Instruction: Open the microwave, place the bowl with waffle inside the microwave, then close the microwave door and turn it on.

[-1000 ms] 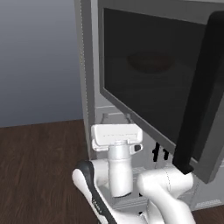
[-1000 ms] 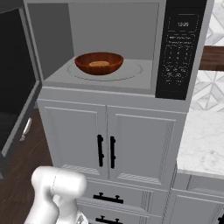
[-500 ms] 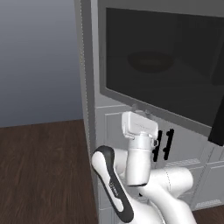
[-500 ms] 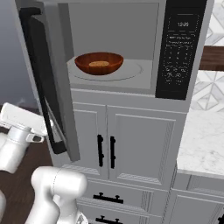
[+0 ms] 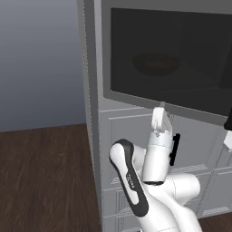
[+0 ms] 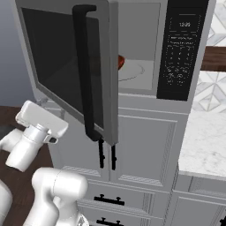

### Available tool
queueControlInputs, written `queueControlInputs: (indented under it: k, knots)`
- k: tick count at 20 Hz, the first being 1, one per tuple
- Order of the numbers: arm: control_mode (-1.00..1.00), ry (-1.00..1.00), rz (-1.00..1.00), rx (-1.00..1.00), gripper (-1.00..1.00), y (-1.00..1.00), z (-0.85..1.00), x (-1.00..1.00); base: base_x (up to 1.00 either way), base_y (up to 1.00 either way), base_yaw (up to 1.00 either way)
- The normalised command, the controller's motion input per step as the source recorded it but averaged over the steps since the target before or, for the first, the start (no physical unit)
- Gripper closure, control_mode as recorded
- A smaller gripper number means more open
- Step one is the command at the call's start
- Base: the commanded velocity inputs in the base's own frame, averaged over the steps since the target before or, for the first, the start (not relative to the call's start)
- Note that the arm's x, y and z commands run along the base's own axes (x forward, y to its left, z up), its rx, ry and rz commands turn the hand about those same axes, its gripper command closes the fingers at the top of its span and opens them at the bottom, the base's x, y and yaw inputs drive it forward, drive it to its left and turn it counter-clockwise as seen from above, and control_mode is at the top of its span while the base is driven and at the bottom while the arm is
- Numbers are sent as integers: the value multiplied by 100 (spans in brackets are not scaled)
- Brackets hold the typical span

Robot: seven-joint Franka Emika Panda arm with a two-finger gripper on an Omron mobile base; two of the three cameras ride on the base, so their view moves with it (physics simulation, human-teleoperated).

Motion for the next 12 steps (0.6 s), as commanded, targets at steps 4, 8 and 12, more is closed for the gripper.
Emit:
queueControlInputs:
  k: [4, 8, 12]
  knots:
    - [-100, 1, 0, 4, -100, -1, 40, 5, 0, 0, 0]
    - [-100, 8, 0, 0, -100, 0, 51, 8, 0, 0, 0]
    - [-100, 16, 0, 0, -100, 0, 41, 13, 0, 0, 0]
